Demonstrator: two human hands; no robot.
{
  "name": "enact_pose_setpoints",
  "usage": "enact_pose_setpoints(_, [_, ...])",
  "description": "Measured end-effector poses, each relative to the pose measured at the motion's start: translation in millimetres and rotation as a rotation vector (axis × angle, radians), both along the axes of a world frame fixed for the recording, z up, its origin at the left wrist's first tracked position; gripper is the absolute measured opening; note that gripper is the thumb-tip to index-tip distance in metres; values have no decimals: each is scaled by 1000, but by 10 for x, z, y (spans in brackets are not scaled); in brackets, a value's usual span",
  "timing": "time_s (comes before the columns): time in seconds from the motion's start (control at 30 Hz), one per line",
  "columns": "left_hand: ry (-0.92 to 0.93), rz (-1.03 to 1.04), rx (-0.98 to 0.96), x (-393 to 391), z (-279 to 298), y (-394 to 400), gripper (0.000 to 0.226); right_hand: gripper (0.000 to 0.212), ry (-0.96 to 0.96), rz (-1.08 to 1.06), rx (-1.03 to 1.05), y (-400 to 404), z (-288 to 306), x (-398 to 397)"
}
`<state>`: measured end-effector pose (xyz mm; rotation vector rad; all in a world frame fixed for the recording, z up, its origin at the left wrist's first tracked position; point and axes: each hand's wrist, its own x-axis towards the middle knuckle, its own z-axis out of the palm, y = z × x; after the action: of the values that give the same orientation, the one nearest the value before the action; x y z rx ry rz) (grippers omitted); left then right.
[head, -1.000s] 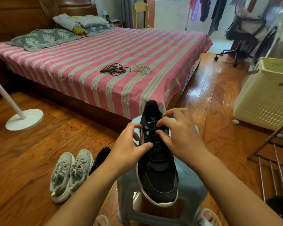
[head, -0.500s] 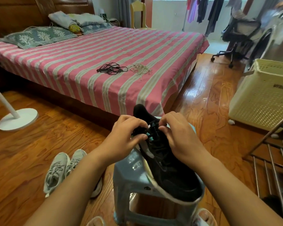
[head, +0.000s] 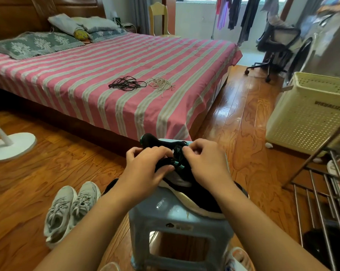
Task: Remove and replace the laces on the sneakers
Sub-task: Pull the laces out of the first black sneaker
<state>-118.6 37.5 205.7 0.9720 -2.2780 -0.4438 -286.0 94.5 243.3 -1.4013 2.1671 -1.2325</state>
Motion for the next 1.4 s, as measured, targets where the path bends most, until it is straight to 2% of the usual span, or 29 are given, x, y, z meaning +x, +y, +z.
enact_pose_setpoints(0.07, [-37,21,-12,6,8,23,21,19,-253,-32,-28,18,47,-97])
enact_pose_setpoints(0.1, [-37,23,-14,6,12,36,21,25,-317,-41,-11,37,72,-127])
enact_pose_setpoints(0.2, [-6,5,-23,4,26,69,22,61,-110,-55,211,7,84,-76])
enact_pose_setpoints(0.27, [-9,-5,-12,12,33,76,25,59,-5,-74,279,-87,58,-33])
enact_pose_setpoints(0.33, [-33,-4,-15,29,45,84,30,45,-71,-44,277,-145,52,-96])
enact_pose_setpoints(0.4, [-64,26,-36,31,51,91,24,27,-247,24,248,-94,93,-202])
enact_pose_setpoints(0.47, [-70,91,-38,22,68,75,16,17,-511,162,121,71,166,-281])
enact_pose_setpoints(0.53, [-56,158,-48,12,94,26,15,16,-895,399,-68,272,214,-295])
enact_pose_setpoints(0.6, [-83,197,-60,13,114,-13,17,13,-1231,559,-108,385,214,-327])
enact_pose_setpoints(0.67, [-110,198,-34,34,101,-25,17,18,-1335,586,-18,426,187,-382])
enact_pose_setpoints(0.7, [-112,192,-16,44,91,-28,18,22,-1374,560,-36,439,164,-415])
enact_pose_setpoints(0.8, [-105,185,-13,66,93,-52,19,19,-1411,367,-286,436,168,-511])
enact_pose_setpoints(0.87, [-100,176,-13,65,97,-76,20,18,-1549,256,-453,459,206,-635])
enact_pose_setpoints(0.93, [-94,167,-6,68,106,-76,19,22,-1609,261,-469,491,209,-856])
enact_pose_setpoints(1.03, [-63,202,21,94,115,-99,18,22,-1400,228,-309,569,205,-1249])
enact_pose_setpoints(1.1, [-16,220,78,113,142,-103,19,26,-1115,179,-108,660,211,-1438])
enact_pose_setpoints(1.17, [-30,159,82,118,157,-73,20,31,-683,304,390,775,237,-1363])
enact_pose_setpoints(1.2, [-53,116,76,119,156,-47,22,30,-473,451,662,829,259,-1216])
enact_pose_setpoints(1.23, [-66,78,82,125,149,-25,23,28,-315,594,838,856,300,-1048])
enact_pose_setpoints(1.27, [-67,46,102,141,145,-12,24,28,-177,651,866,846,332,-925])
enact_pose_setpoints(1.3, [-61,17,131,163,132,-17,24,26,-31,624,773,805,366,-854])
enact_pose_setpoints(1.4, [-51,-62,177,229,126,-12,27,17,498,223,71,528,397,-886])
